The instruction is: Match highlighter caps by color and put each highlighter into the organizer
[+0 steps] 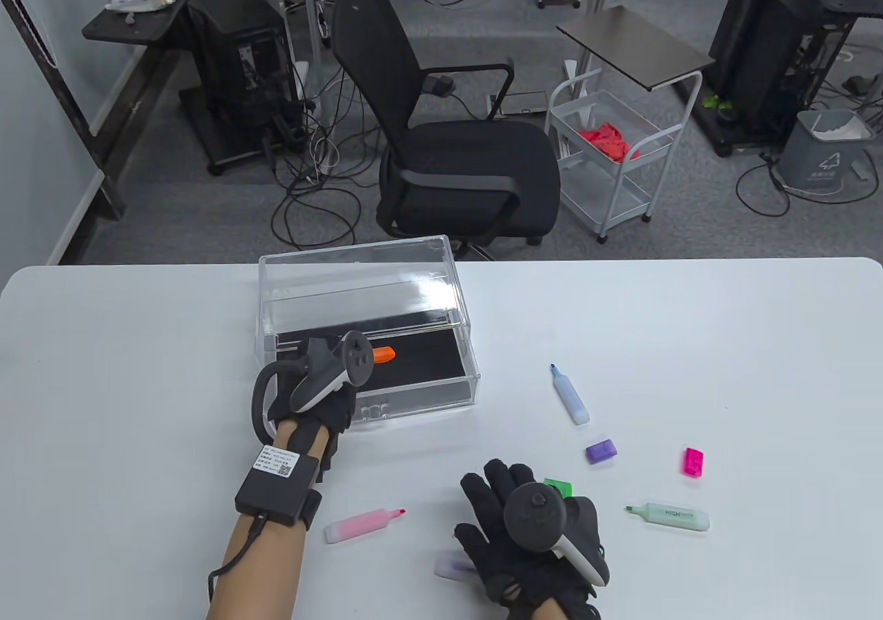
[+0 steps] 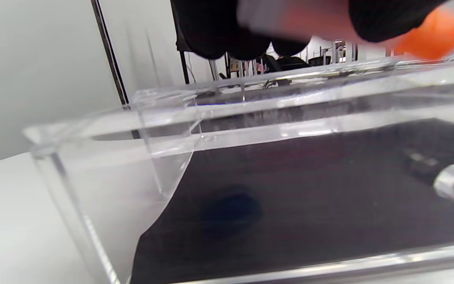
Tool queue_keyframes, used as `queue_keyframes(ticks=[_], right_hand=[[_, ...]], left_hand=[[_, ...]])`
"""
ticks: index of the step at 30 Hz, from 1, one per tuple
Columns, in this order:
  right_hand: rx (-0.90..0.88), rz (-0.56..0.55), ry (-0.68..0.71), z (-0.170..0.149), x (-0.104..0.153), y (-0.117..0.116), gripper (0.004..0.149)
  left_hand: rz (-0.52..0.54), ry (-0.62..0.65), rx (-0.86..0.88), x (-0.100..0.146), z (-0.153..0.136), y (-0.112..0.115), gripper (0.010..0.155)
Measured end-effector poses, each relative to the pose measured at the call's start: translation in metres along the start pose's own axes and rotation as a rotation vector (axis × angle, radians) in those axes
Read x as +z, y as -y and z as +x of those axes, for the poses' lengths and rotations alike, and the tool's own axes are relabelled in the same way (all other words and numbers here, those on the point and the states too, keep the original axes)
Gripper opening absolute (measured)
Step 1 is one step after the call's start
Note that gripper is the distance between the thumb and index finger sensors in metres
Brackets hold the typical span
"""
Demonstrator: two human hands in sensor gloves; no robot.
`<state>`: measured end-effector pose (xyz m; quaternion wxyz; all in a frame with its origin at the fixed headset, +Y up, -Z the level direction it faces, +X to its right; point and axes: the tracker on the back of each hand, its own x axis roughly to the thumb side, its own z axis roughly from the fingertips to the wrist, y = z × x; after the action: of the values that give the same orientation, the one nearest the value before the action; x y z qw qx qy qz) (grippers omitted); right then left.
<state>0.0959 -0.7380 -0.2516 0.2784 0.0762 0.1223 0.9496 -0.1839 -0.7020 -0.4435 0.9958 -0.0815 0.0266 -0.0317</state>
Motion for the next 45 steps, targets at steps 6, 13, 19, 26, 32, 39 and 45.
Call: queue_keyframes(ticks=[6,13,19,26,32,39,45], right_hand=[[-0.001,0.005,-0.015,-0.001,-0.001,0.001,0.068],[0.025,0.016,-0.028,0.0,-0.003,-0.002,0.068],[0.006,0.018,-0.041,-0.004,-0.004,-0.002,0.068],[-0.005,0.008,-0.041,-0.005,-0.003,0.001,0.068],[-0.01,0.009,-0.032,-0.005,-0.003,0.0,0.068],[-0.006,0.02,-0.027,-0.004,-0.004,-0.001,0.068],[-0.004,0.029,-0.03,-0.004,-0.005,-0.002,0.068]], left_hand=[[0.024,0.046,0.045,0.008,-0.007,0.0,0.069],[0.072,0.206,0.062,0.063,0.002,-0.014,0.079],[0.039,0.306,-0.019,0.113,0.01,-0.022,0.08],[-0.083,0.337,-0.076,0.143,0.022,-0.004,0.084],[-0.188,0.329,-0.15,0.151,0.031,0.033,0.086],[-0.268,0.288,-0.219,0.149,0.035,0.063,0.085],[-0.281,0.267,-0.25,0.147,0.037,0.076,0.08]])
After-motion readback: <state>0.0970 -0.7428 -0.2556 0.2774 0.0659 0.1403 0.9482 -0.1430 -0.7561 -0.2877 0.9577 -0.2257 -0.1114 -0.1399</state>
